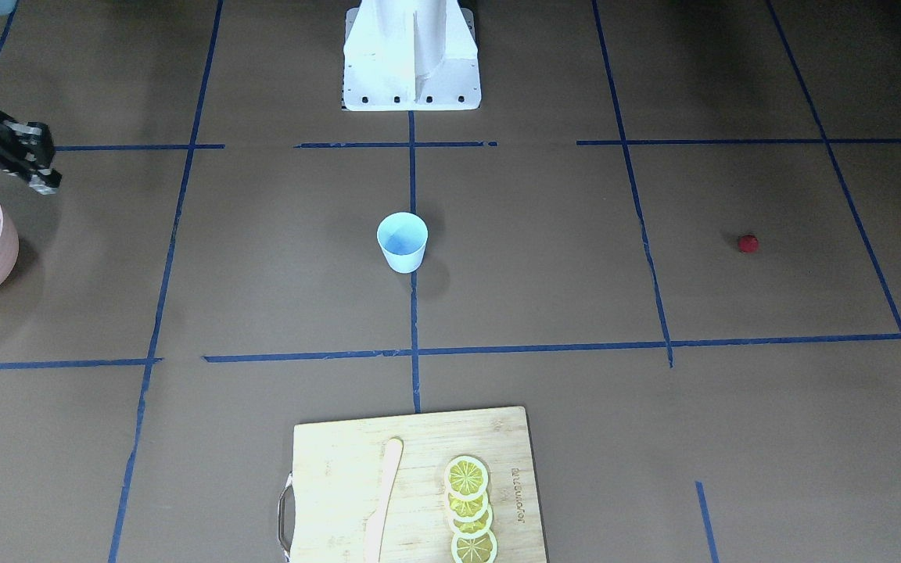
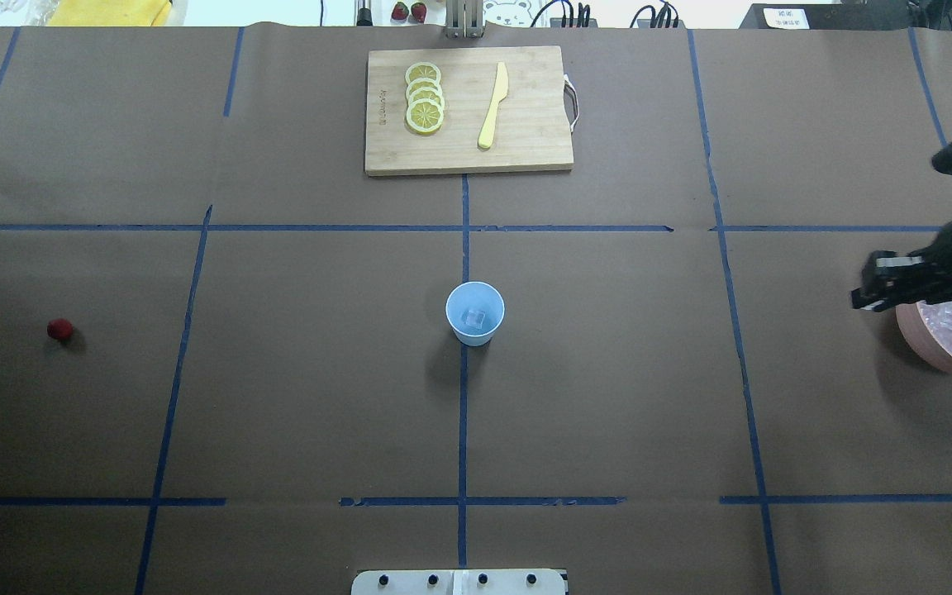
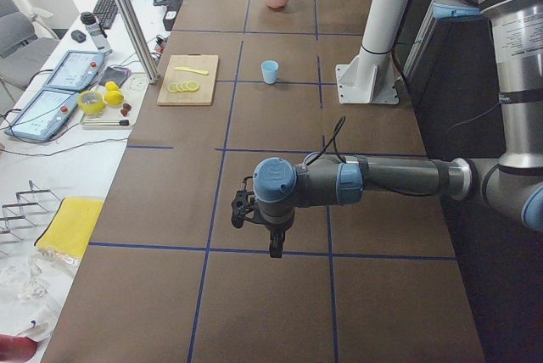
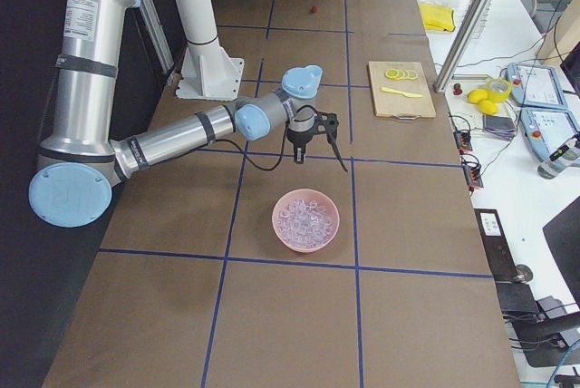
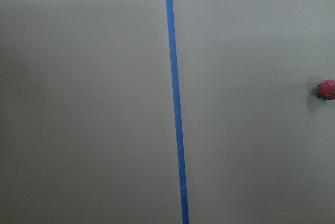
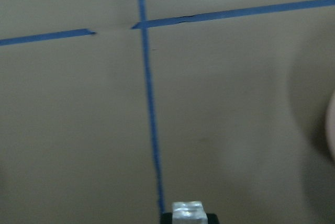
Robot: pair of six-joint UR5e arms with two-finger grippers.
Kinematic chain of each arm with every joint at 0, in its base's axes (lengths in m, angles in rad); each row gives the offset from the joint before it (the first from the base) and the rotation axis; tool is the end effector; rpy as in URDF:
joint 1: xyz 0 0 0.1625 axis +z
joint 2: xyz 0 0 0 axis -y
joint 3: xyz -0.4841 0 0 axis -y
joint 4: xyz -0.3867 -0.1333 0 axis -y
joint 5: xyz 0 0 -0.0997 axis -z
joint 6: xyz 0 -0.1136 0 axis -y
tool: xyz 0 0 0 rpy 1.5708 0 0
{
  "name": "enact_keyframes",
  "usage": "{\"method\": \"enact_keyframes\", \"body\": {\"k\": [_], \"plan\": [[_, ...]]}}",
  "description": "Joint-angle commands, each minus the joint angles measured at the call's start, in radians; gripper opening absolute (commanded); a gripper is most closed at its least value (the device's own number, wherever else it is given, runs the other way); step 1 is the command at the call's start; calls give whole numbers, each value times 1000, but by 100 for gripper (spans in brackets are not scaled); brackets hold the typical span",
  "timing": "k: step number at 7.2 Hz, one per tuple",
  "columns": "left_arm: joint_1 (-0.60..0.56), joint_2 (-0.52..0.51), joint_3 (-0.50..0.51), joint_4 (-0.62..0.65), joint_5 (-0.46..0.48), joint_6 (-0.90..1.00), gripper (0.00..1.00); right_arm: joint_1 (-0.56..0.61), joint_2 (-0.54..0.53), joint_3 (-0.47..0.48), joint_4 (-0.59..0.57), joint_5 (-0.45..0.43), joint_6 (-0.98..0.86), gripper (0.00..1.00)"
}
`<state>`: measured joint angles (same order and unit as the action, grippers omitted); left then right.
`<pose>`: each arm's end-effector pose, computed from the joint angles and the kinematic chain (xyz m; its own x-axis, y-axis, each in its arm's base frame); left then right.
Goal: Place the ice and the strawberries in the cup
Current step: 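Carry the second ice cube with the right gripper over the cup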
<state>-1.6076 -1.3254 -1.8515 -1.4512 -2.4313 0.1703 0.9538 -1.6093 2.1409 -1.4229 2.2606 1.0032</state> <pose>-0.0605 -0.3600 0.7007 0.6461 0.0823 -0.7588 -0.0739 0.9962 0.0451 -0.2091 -0.4001 0.4557 0.5933 0.1197 0.7960 -0.0934 0.9924 -0.0796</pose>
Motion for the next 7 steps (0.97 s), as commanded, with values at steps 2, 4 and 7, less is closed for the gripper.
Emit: {"method": "enact_keyframes", "body": {"k": [2, 4, 7], "plan": [[0, 0, 0, -2, 0, 0, 100, -274, 395, -147, -7, -133, 447, 2], [0, 0, 0, -2, 1, 0, 100, -340, 587, -301, -7, -188, 564, 3], [0, 0, 0, 0, 0, 0, 100, -383, 762, -507, 4, -249, 604, 6]]}}
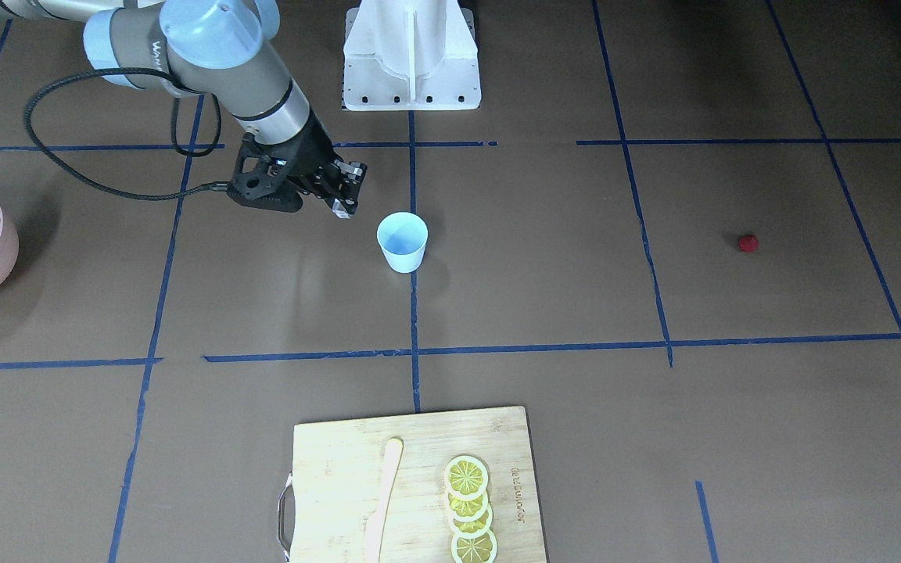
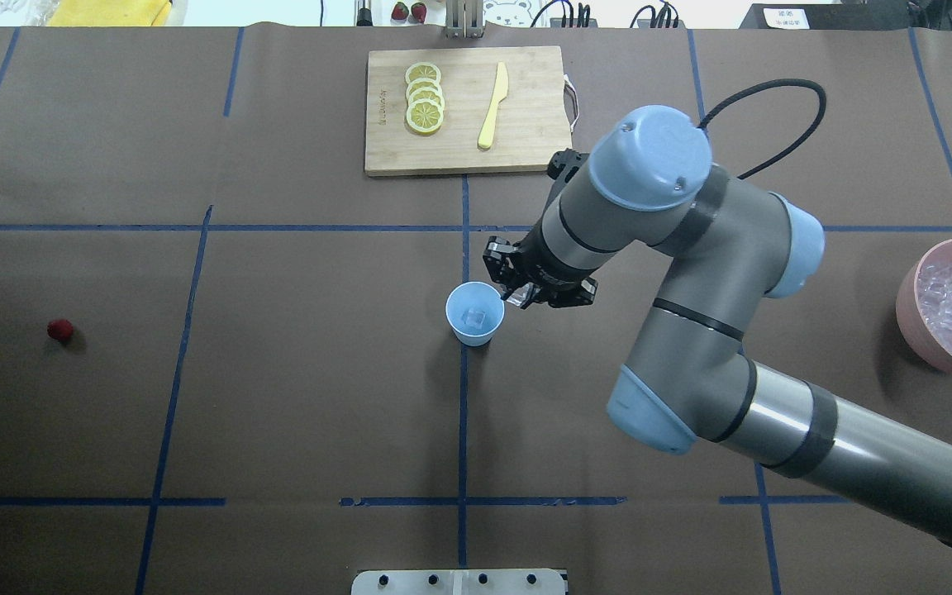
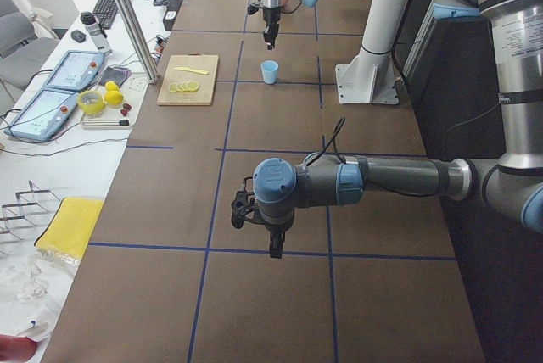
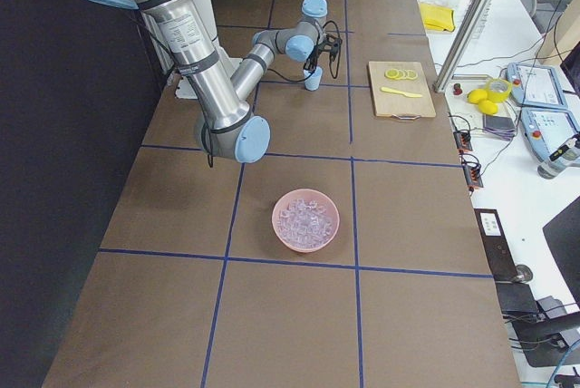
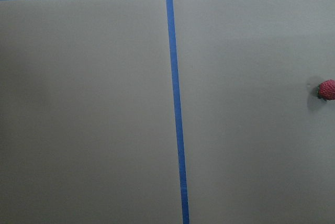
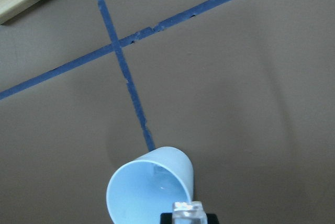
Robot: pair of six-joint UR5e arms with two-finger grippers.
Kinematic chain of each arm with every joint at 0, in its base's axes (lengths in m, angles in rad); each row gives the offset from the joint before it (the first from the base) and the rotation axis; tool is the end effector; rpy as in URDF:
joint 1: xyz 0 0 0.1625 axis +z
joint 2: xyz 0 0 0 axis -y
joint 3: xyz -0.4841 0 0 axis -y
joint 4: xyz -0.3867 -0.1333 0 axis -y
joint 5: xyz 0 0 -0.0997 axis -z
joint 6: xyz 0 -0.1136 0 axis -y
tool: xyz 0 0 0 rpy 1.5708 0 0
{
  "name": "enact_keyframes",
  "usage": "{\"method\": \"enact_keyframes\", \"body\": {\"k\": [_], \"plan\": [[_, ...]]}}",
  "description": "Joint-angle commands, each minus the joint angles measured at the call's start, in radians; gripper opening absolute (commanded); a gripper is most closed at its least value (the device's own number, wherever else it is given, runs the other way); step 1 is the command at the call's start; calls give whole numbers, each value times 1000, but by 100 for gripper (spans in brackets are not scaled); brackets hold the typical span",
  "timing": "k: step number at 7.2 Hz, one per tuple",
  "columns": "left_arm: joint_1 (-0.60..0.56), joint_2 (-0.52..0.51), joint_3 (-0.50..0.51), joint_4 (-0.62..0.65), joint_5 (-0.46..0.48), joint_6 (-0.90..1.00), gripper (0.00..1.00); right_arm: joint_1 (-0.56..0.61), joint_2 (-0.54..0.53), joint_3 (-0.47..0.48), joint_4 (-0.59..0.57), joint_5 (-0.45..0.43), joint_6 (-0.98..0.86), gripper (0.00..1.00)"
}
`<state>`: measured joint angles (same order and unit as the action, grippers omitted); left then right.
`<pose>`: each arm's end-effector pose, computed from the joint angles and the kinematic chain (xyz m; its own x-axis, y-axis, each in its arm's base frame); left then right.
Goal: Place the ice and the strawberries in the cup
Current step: 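Carry the second ice cube with the right gripper over the cup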
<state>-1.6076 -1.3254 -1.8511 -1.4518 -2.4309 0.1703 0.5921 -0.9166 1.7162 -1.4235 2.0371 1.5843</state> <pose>-0.0605 -0.3600 0.7008 0.6464 0.0824 -0.7585 -0.0740 0.9962 0.0452 -0.5389 -0.4615 0.2477 0.4821 0.3388 0.8080 -0.2023 0.9403 -0.2736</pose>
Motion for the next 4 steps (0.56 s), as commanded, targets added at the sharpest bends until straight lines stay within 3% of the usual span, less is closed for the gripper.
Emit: {"method": "enact_keyframes", "body": {"k": [1, 2, 3, 4], "plan": [[0, 0, -6, 1, 0, 0, 100, -31, 71, -87, 8, -34, 28, 10], [0, 0, -8, 1, 0, 0, 100, -38, 70, -90, 8, -35, 25, 25], [-2, 0, -8, 1, 0, 0, 100, -40, 70, -92, 8, -37, 23, 30], [-2, 0, -8, 1, 1, 0, 100, -40, 70, -92, 8, -37, 22, 48]]}}
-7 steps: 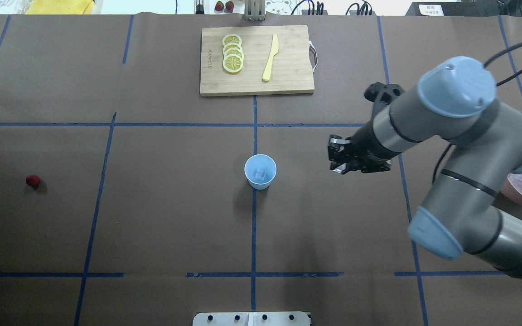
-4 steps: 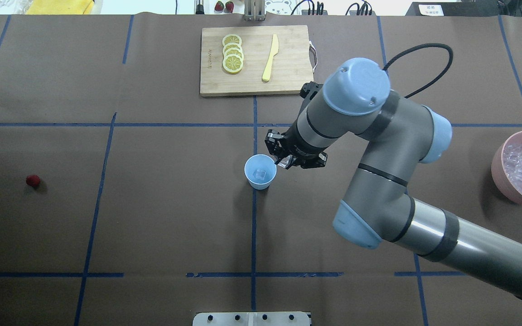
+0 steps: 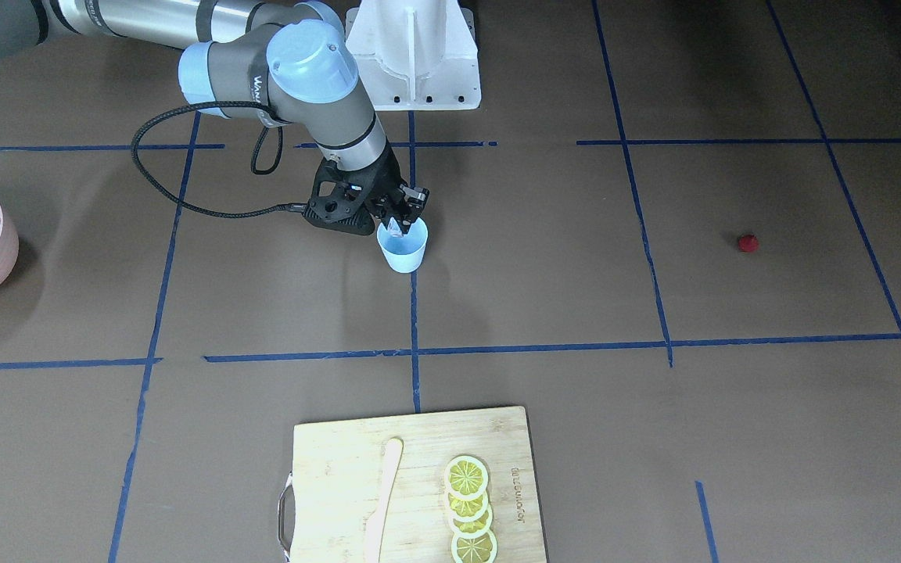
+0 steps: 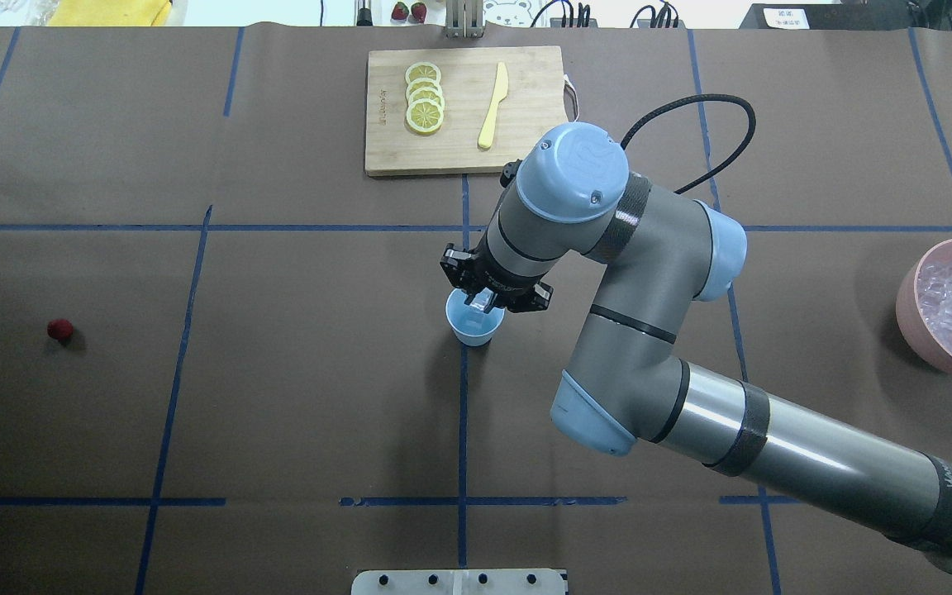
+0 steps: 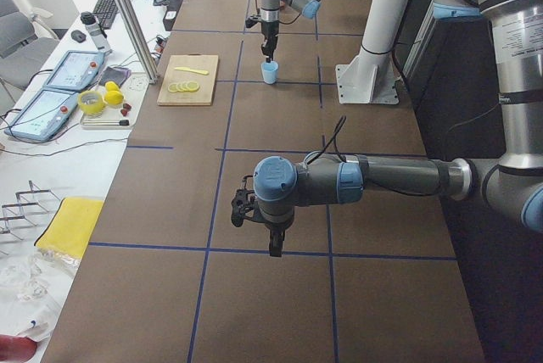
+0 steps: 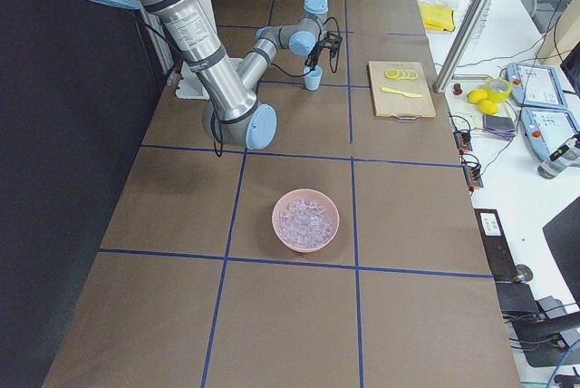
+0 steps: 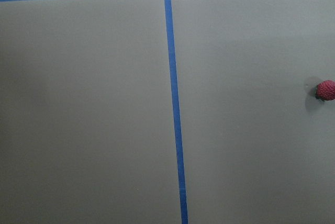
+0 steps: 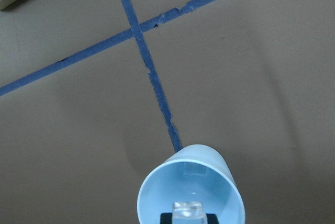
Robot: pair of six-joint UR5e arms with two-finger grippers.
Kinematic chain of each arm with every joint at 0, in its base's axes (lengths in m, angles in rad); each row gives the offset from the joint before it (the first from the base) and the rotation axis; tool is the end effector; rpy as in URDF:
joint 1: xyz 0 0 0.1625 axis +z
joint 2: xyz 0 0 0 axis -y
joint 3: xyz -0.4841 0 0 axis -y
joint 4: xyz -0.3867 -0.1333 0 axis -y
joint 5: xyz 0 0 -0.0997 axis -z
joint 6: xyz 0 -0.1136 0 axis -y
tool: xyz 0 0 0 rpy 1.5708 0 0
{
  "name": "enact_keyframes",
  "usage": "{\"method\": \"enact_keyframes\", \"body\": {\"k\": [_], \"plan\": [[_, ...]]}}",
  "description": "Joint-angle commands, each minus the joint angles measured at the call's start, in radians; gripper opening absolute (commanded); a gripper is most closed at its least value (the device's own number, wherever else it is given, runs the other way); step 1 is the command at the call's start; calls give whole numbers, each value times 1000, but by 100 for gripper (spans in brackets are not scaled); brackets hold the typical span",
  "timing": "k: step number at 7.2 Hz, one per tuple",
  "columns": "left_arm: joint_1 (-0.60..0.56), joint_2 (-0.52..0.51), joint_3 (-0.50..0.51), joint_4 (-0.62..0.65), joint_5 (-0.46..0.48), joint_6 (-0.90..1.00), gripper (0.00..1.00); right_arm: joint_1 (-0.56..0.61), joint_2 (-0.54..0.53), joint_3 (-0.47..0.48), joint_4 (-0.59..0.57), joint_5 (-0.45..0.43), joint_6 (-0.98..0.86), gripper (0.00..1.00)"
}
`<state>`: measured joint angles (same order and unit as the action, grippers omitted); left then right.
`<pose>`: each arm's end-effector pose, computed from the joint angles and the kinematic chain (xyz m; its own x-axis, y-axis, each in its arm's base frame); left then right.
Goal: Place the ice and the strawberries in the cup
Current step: 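Open the right gripper to drop the ice cube into the cup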
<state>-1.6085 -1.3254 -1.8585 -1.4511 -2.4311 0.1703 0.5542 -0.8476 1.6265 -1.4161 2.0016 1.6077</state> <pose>-0.0608 -0.3604 0.6973 0.6465 0.0869 -0.7579 -0.0730 0.9960 0.0519 -0.5822 -0.4613 0.2350 0.4984 0.3479 0.7941 -0.2113 0.9371 -0.2779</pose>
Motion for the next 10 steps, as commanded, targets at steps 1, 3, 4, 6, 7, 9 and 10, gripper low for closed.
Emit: {"method": "enact_keyframes", "body": {"k": [1, 3, 4, 6, 7, 9, 10], "plan": [[1, 0, 1, 0, 1, 0, 100, -2, 2, -5, -1, -1, -3, 53], [-1, 0, -1, 2, 0, 0, 100, -2, 1, -5, -1, -1, -3, 59], [-1, 0, -1, 2, 1, 0, 100, -2, 2, -7, -1, -1, -3, 59], [-1, 0, -1, 0, 0, 0, 100, 3, 2, 4, -3, 0, -5, 63], [-1, 0, -1, 2, 1, 0, 100, 28, -19, 50, -10, 15, -6, 72], [1, 0, 1, 2, 1, 0, 100, 113, -234, 250, -11, 96, -64, 89], [-1, 0, 1, 2, 1, -2, 100, 175, -363, 333, -11, 153, -171, 92]]}}
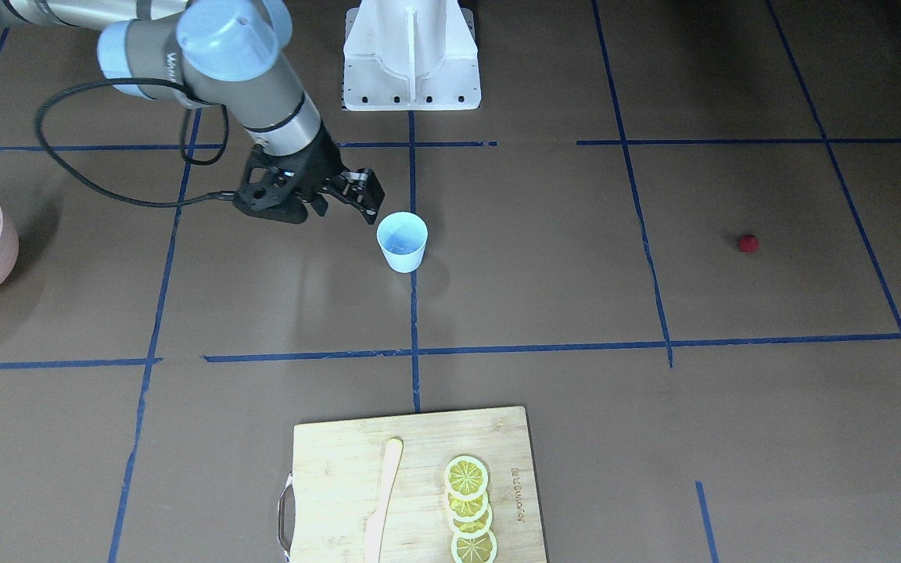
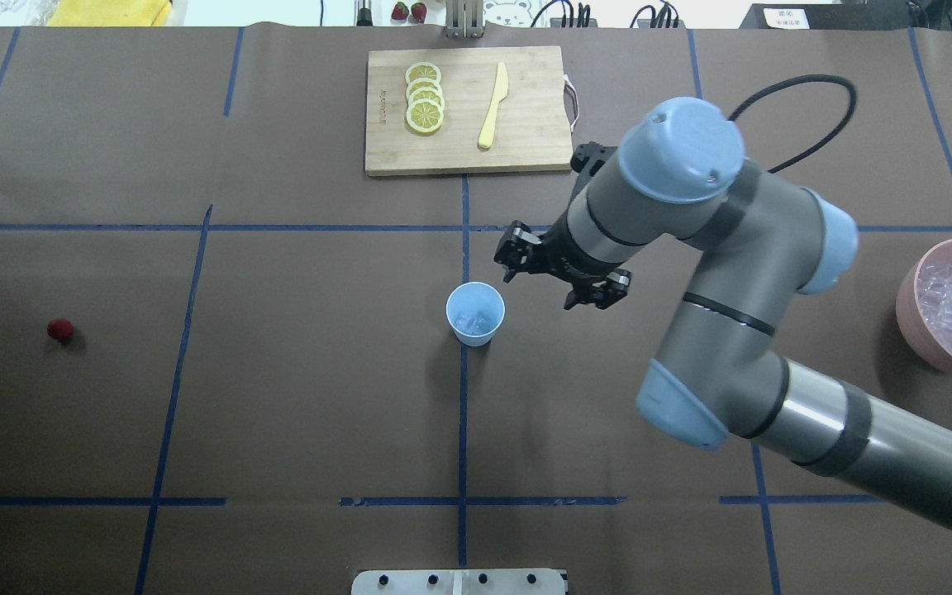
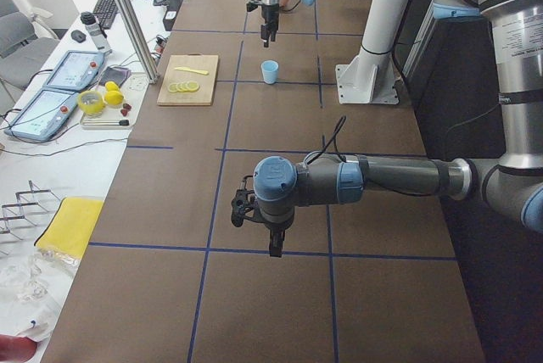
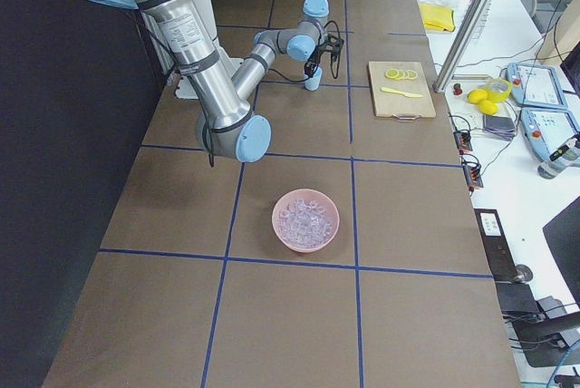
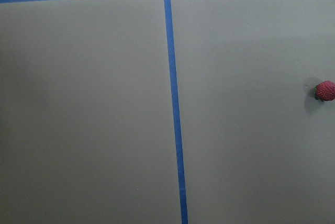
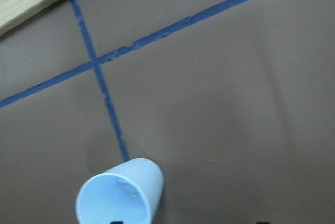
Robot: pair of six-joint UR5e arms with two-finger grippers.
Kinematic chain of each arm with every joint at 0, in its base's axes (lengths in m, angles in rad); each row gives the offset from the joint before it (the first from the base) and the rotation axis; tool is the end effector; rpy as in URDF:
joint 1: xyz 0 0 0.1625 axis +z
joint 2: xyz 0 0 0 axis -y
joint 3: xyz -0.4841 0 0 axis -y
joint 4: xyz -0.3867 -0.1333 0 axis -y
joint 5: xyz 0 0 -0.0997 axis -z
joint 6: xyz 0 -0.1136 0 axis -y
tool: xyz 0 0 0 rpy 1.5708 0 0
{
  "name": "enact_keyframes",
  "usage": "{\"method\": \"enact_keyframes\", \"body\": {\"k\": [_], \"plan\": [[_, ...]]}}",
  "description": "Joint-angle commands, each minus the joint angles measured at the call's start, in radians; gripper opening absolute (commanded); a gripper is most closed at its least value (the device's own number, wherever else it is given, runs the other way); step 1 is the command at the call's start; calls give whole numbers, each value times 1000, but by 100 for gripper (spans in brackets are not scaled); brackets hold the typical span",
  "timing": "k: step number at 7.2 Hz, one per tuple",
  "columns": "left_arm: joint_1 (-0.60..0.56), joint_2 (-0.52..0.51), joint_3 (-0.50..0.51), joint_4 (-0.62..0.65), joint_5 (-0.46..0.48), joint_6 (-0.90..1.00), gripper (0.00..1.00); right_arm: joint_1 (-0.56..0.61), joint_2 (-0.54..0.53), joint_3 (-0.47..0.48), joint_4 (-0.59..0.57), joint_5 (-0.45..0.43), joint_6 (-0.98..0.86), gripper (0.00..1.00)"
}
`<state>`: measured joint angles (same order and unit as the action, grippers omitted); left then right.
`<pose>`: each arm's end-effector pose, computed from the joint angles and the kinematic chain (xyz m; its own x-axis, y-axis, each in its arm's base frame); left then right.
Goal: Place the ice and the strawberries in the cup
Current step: 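Return the right gripper to the pink bowl and grasp a third ice cube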
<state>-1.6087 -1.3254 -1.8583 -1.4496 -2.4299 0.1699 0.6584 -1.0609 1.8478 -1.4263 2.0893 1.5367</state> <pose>-0.0610 -0.3602 0.6977 0.6474 0.0851 -0.7574 -0.0727 0.9961 0.0498 -0.4654 -0.4574 0.2900 0.4791 0.3332 0.8121 -0.2007 0.9422 -0.2682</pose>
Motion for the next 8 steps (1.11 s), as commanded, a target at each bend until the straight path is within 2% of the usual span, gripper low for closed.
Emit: {"method": "enact_keyframes", "body": {"k": [1, 2, 4, 6, 7, 8], "plan": [[1, 0, 1, 0, 0, -1, 100, 140, -285, 181, 0, 102, -227, 93], [0, 0, 1, 1, 0, -1, 100, 208, -426, 233, 7, 136, -394, 99], [0, 0, -1, 0, 0, -1, 100, 344, -604, 237, 9, 144, -762, 99], [0, 0, -7, 1, 0, -1, 100, 496, -657, 142, 4, 144, -1066, 99], [0, 2, -13, 2, 0, -1, 100, 554, -660, 77, 9, 138, -1143, 99], [0, 20, -25, 2, 0, -1, 100, 576, -654, 30, 10, 136, -1139, 98]]}}
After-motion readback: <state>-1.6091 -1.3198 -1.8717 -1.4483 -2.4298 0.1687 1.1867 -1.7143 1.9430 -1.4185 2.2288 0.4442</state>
